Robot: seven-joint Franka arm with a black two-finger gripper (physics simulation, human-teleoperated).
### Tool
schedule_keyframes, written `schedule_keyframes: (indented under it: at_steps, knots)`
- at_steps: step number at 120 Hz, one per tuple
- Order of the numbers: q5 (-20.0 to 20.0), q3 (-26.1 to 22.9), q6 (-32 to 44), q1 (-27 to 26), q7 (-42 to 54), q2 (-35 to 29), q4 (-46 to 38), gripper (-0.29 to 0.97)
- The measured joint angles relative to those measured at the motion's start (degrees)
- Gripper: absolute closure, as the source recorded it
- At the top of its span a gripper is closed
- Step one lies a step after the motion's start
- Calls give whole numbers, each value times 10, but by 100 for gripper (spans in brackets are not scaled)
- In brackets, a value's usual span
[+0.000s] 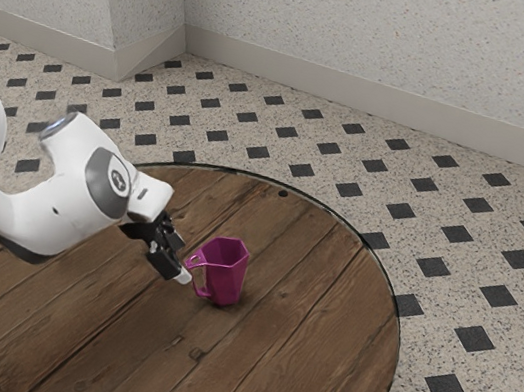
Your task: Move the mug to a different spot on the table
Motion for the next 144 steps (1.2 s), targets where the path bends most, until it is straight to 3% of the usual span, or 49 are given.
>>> schedule_keyframes:
  at_steps: [42,62,92,144]
  knots:
    - [-73,-30,-1,22,56,70,39,0]
    - [-85,-33,-3,27,73,77,43,0]
    - [-155,-37,-3,29,92,84,47,1]
    - [-169,-37,-7,32,111,87,49,44]
